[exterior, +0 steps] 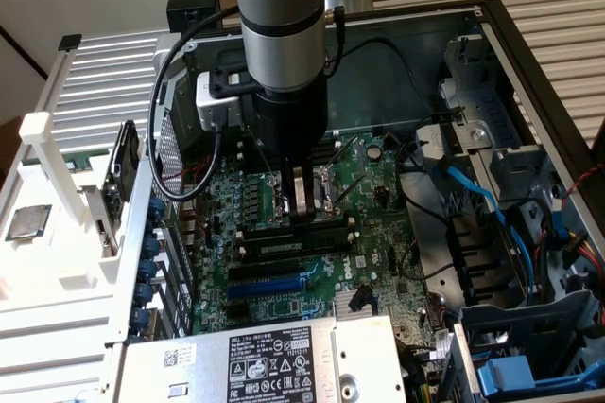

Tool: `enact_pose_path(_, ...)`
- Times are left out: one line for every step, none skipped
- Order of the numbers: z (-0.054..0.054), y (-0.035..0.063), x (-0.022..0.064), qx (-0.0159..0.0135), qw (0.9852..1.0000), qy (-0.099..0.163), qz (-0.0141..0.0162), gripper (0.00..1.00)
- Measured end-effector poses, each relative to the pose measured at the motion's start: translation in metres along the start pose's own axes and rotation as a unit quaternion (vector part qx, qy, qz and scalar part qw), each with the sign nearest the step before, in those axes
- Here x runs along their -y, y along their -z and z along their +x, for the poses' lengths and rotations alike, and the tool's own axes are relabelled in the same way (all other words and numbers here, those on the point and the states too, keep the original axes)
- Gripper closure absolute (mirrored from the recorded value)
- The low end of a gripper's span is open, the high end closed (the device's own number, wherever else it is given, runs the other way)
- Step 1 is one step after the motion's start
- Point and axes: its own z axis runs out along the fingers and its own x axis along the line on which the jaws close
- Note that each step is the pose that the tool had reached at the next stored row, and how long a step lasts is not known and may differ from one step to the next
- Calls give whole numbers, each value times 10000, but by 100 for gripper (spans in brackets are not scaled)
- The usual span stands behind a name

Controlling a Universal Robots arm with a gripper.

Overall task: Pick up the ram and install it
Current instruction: 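Press down the ram until it locks into place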

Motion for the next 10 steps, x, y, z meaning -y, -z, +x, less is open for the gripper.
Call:
enact_pose_path(0,12,0,2,10000,-1,-1,90)
enact_pose_path(1,28,-1,-2,10000,-1,-3,90)
enact_pose_path(2,46,0,-5,10000,-1,-4,90)
enact_pose_path(3,63,0,-4,10000,0,-3,90)
enact_pose_path(3,83,0,-5,10000,1,-4,90)
enact_pose_path(4,102,1,-6,10000,0,-5,90)
enact_pose_path(4,125,1,-5,10000,0,-4,90)
enact_pose_path(5,147,1,-5,10000,0,-4,90)
enact_pose_path(5,173,2,-5,10000,0,-4,90)
enact_pose_path(6,196,2,-5,10000,0,-4,90)
